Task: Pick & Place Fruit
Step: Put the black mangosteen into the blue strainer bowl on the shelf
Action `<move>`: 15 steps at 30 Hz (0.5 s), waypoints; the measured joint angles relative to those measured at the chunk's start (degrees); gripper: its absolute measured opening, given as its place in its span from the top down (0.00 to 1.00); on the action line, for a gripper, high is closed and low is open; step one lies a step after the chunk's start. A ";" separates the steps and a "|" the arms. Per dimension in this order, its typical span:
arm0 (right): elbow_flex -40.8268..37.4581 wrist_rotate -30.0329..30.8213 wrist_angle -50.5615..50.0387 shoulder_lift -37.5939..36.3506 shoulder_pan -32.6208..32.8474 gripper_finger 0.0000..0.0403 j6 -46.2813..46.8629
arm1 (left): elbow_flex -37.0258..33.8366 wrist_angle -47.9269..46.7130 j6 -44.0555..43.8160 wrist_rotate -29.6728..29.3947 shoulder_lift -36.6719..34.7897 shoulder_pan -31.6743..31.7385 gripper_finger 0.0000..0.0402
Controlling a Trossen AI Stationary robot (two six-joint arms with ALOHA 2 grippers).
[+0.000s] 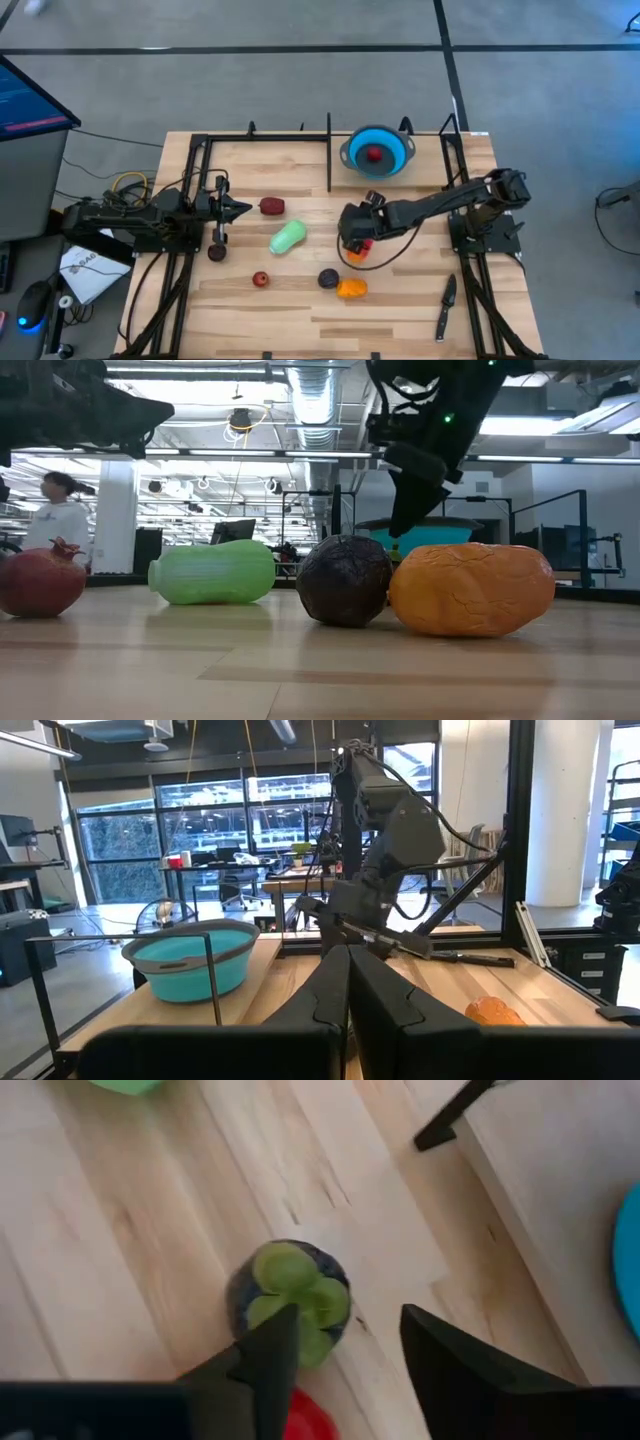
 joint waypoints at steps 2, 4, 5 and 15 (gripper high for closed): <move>0.00 -1.76 0.80 0.27 -0.96 0.65 -0.87 | 0.00 0.07 0.00 0.00 0.01 0.01 0.99; 0.00 -3.24 1.38 0.52 -1.68 0.69 -1.46 | 0.00 0.09 0.00 0.00 0.01 0.02 0.99; 0.00 -3.87 1.64 0.51 -1.96 0.70 -1.53 | 0.00 0.13 0.00 0.00 0.01 0.00 0.99; 0.00 -10.16 1.86 0.50 -3.87 0.73 -1.56 | 0.00 0.24 0.00 0.00 0.01 0.00 0.99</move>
